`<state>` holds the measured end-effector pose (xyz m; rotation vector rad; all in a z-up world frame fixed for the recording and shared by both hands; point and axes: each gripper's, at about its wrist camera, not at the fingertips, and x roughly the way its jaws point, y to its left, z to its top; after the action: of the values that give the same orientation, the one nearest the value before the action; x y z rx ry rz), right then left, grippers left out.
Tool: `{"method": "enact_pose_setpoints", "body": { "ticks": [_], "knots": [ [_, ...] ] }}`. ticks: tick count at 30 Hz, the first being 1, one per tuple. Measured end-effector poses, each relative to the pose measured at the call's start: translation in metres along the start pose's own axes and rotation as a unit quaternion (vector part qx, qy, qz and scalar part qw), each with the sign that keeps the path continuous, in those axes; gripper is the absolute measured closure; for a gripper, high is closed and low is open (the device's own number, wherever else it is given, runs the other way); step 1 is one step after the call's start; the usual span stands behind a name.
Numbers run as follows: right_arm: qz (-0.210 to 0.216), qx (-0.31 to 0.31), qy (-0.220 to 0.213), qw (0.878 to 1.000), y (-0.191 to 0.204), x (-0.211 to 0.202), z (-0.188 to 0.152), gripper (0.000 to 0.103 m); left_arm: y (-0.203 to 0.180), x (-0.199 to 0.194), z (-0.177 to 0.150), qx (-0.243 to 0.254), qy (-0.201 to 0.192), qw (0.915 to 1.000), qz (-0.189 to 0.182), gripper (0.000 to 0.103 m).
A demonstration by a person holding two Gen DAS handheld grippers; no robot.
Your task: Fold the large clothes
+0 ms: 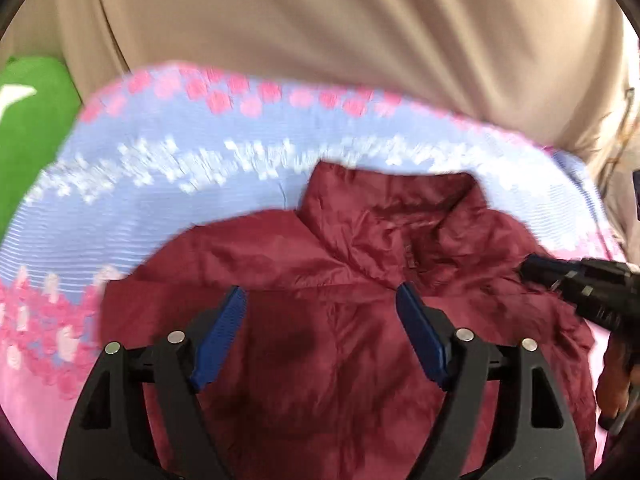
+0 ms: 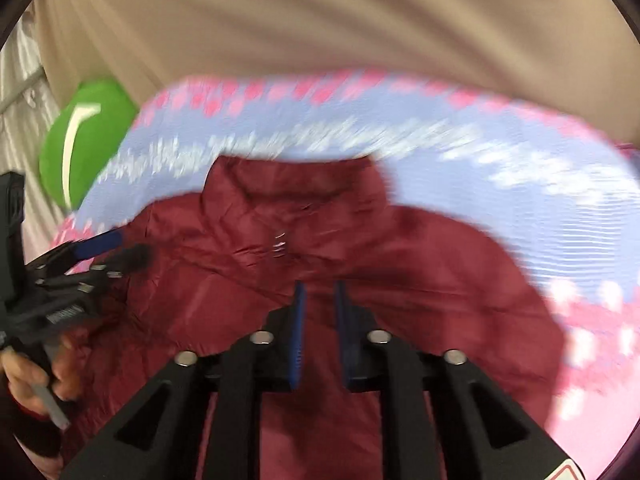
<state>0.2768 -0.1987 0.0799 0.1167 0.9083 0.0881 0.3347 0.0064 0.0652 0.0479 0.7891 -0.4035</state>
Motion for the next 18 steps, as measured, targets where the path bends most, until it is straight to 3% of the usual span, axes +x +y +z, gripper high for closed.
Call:
{"method": "enact_pose_setpoints", "body": {
  "ticks": [3,6,8,9,11,12,15,17,18],
  "knots": [
    [-0.015,-0.023,0.043,0.999,0.012,0.046,0.005,0.100,0.006,0.038,-0.012,-0.017,0.030,0.9991,0.023,0.029],
    [-0.049,-0.021,0.027,0.998,0.001,0.066,0.010,0.103,0.011,0.048,-0.026,-0.006,0.010,0.9986,0.052,0.028],
    [-0.063,0.044,-0.001,0.997,-0.037,0.068,0.020,0.103,0.016,0.047,-0.029,-0.014,0.003,0.9989,0.045,0.028],
    [-0.051,0.072,-0.007,0.996,-0.051,0.067,0.021,0.103,0.019,0.047,-0.030,-0.021,0.000,0.9990,0.040,0.028],
    [0.011,0.159,-0.020,0.987,-0.082,0.061,0.021,0.103,0.026,0.045,-0.031,-0.031,-0.009,0.9992,0.024,0.028],
    [0.008,0.166,-0.028,0.986,-0.082,0.055,0.021,0.103,0.028,0.043,-0.031,-0.042,-0.016,0.9989,0.015,0.028],
    [-0.028,0.086,-0.069,0.994,-0.040,0.026,0.028,0.100,0.045,0.025,-0.033,-0.092,-0.049,0.9945,-0.006,0.028],
    [0.005,0.025,-0.068,0.997,0.002,0.017,0.033,0.100,0.055,0.008,-0.028,-0.119,-0.069,0.9905,0.000,0.028],
    [0.018,-0.008,-0.063,0.998,0.029,0.017,0.037,0.100,0.061,0.001,-0.024,-0.123,-0.075,0.9893,0.024,0.028]
  ]
}}
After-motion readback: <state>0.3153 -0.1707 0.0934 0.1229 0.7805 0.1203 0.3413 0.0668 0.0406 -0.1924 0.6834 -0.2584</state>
